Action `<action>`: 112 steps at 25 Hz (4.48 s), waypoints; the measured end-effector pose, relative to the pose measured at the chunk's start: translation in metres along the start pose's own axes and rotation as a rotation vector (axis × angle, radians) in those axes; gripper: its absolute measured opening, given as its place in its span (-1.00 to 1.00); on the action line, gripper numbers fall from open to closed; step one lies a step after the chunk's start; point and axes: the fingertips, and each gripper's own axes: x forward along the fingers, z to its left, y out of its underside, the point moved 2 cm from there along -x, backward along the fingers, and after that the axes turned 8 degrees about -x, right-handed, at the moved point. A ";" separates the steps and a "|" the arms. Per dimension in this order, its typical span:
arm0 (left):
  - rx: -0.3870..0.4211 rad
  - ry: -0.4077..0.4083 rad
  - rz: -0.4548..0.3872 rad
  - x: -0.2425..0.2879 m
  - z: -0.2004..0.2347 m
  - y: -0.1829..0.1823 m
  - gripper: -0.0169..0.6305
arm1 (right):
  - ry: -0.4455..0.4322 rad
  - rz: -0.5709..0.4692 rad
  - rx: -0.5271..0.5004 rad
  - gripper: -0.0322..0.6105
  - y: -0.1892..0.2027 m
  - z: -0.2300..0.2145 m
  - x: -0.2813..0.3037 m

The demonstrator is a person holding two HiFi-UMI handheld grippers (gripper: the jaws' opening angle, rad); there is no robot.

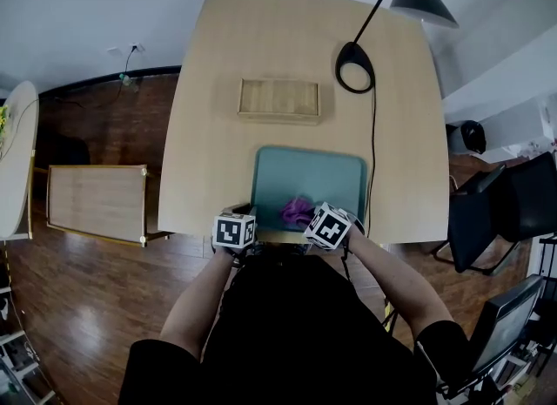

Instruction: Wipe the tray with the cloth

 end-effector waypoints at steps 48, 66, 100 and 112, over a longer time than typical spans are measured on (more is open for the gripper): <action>0.005 0.002 -0.006 -0.002 0.002 0.001 -0.79 | 0.148 0.011 0.166 -0.75 0.059 -0.095 -0.046; -0.006 -0.001 -0.028 -0.002 0.020 0.002 -0.80 | 0.173 0.026 0.222 -0.75 0.063 -0.095 -0.045; 0.000 -0.018 -0.021 -0.004 0.008 0.002 -0.80 | 0.224 0.088 0.206 -0.75 0.095 -0.136 -0.072; 0.014 -0.036 -0.020 -0.005 0.011 0.001 -0.80 | 0.238 -0.113 0.261 -0.75 0.099 -0.028 -0.078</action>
